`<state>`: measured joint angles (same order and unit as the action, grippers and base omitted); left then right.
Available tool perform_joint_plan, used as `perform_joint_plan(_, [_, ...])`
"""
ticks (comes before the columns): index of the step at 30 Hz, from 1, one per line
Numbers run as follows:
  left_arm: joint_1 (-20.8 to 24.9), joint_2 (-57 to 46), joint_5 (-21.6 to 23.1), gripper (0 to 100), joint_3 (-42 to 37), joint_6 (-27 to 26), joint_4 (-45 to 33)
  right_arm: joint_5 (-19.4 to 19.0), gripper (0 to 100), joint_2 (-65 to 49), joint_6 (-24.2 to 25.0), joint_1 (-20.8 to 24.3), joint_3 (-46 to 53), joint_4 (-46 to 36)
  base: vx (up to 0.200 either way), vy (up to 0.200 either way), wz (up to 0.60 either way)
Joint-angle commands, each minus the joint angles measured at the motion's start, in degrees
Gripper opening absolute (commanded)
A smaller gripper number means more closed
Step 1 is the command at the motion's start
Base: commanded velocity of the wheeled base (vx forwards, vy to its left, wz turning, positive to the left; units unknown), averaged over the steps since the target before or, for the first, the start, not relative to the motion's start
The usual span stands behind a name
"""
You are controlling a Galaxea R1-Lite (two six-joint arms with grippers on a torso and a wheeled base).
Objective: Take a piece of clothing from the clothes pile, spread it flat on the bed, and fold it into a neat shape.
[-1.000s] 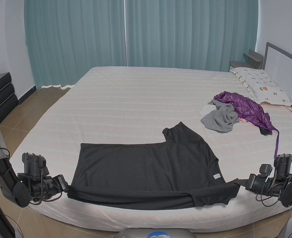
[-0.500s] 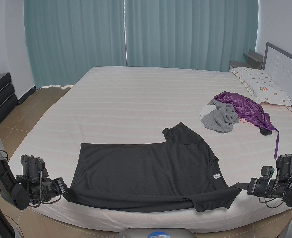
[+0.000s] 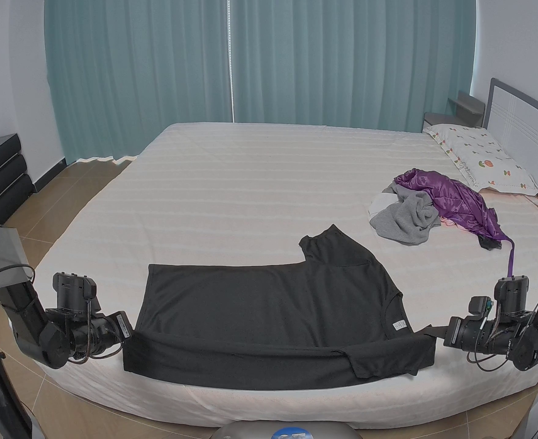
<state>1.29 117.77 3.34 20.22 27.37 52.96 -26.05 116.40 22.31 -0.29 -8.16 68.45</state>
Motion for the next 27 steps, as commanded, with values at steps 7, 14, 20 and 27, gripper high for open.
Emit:
perform_joint_plan(7, [-0.1,11.0,-1.2,0,8.3,0.2,0.0,0.7,0,10.9,0.5,1.4,-9.4,-0.6,0.000,0.000,0.00])
perform_joint_plan(14, [-0.1,15.1,-2.4,0,12.0,0.4,0.0,0.7,0,15.5,0.5,1.5,-13.1,-0.6,0.000,0.000,0.00])
perform_joint_plan(20, [0.0,16.0,-2.4,0,12.5,0.6,1.1,0.7,0,17.5,0.6,1.4,-15.0,-0.6,0.000,0.000,0.00])
perform_joint_plan(27, [0.2,16.0,-2.3,100,12.6,1.9,1.3,0.7,0,18.4,0.7,1.3,-16.2,-0.7,0.000,0.000,0.00])
